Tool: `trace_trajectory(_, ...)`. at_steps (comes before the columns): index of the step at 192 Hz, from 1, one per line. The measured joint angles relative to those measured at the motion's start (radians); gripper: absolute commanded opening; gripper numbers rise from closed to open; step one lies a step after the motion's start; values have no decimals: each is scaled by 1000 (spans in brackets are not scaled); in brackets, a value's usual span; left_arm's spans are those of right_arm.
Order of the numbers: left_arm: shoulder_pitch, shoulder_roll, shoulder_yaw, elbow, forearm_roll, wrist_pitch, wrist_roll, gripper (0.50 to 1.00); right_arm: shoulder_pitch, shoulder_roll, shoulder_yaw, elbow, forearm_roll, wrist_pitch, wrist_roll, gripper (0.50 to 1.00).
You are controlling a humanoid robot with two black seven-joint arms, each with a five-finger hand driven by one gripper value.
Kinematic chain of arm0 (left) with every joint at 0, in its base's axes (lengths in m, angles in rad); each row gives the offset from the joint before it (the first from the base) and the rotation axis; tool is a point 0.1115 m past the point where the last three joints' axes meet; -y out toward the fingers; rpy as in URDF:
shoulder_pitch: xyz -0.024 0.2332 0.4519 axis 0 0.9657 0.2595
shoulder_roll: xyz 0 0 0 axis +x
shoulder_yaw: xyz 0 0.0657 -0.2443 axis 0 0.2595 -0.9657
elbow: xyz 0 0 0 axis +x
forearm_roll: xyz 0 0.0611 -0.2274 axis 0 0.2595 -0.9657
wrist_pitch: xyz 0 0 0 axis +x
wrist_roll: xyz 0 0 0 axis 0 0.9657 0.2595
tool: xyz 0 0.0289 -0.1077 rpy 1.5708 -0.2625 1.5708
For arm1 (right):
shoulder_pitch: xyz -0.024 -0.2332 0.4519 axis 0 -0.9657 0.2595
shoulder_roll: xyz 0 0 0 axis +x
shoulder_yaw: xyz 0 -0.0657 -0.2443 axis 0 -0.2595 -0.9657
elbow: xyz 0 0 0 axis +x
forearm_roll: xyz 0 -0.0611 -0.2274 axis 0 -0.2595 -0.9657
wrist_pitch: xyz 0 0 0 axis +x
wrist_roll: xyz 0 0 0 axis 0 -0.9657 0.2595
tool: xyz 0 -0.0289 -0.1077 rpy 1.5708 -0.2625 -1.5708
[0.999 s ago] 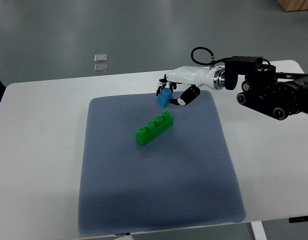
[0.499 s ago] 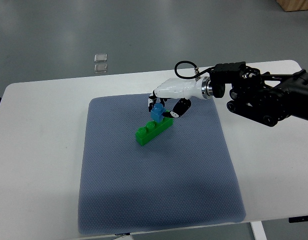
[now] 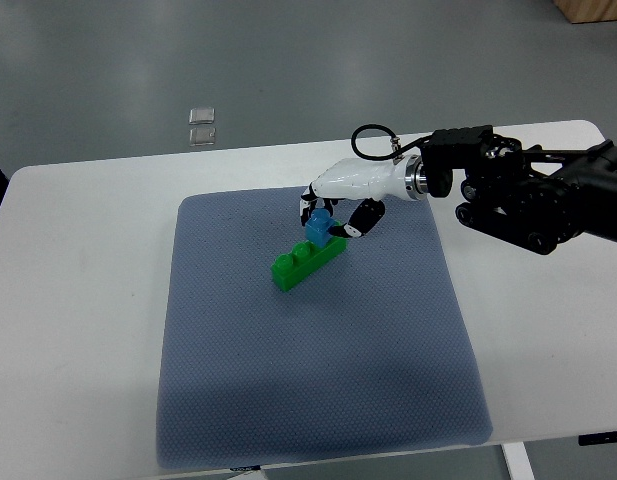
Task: Stack blue block on green block with right hand
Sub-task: 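Lower the blue block onto the green block's studs and press down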
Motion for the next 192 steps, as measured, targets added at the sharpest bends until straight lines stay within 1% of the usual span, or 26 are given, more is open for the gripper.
trace_trajectory(192,0,0,0,0,0,0,0,1000,-11,41,-21,-37,-34,-9,-8,547)
